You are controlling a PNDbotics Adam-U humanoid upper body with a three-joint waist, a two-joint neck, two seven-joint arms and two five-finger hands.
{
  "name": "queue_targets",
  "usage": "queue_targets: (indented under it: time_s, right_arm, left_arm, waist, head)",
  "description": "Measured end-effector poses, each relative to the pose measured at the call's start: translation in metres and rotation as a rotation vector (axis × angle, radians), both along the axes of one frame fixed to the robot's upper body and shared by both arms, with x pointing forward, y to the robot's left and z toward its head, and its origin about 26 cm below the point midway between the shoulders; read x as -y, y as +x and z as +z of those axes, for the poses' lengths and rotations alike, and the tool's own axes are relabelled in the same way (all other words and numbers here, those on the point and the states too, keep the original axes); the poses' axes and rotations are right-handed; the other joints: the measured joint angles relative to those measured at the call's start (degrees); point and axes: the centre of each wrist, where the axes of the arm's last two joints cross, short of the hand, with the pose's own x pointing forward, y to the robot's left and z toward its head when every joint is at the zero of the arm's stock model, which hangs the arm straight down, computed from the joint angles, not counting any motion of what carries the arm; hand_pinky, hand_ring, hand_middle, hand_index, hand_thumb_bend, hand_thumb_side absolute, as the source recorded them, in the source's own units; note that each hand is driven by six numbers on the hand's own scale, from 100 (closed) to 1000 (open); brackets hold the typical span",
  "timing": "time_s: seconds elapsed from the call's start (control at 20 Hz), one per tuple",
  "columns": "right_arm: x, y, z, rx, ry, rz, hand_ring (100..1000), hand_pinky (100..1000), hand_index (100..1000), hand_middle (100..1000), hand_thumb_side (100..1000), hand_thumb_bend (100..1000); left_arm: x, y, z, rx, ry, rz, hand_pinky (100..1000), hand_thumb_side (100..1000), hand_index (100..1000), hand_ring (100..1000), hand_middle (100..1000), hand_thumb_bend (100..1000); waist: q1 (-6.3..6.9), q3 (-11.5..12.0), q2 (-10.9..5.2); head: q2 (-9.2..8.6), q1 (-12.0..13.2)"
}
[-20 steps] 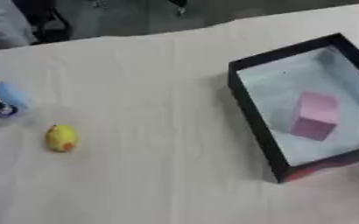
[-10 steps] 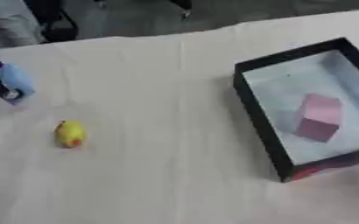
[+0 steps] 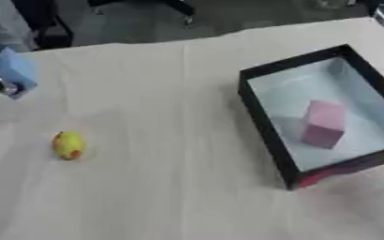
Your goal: Pick up the objects with one hand, pass them to the other hand, and then place them into the box on the other side of the table.
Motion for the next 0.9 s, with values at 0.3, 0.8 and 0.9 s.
queue_targets:
  time_s: [0.3, 0.8, 0.9]
  right_arm:
    - [-0.029, 0.004, 0.01, 0.015, 0.004, 0.094, 859, 883, 828, 827, 258, 273]
    - [-0.089, 0.012, 0.022, 0.039, -0.089, 0.255, 871, 888, 850, 843, 252, 296]
    - [-0.1, 0.014, 0.023, 0.045, -0.114, 0.28, 876, 889, 856, 849, 248, 303]
  left_arm:
    - [0.022, -0.013, 0.002, 0.076, -0.048, -0.082, 890, 100, 575, 768, 680, 100]
    - [0.058, -0.033, -0.01, 0.206, -0.18, -0.199, 895, 100, 574, 758, 675, 100]
    - [0.063, -0.037, -0.01, 0.238, -0.208, -0.227, 895, 100, 573, 756, 673, 100]
  waist:
    - [-0.01, 0.0, -0.05]
    - [-0.01, 0.5, -0.05]
    - [-0.01, 0.5, -0.05]
  head:
    - [0.52, -1.4]
    - [0.52, -2.7]
    - [0.52, -3.0]
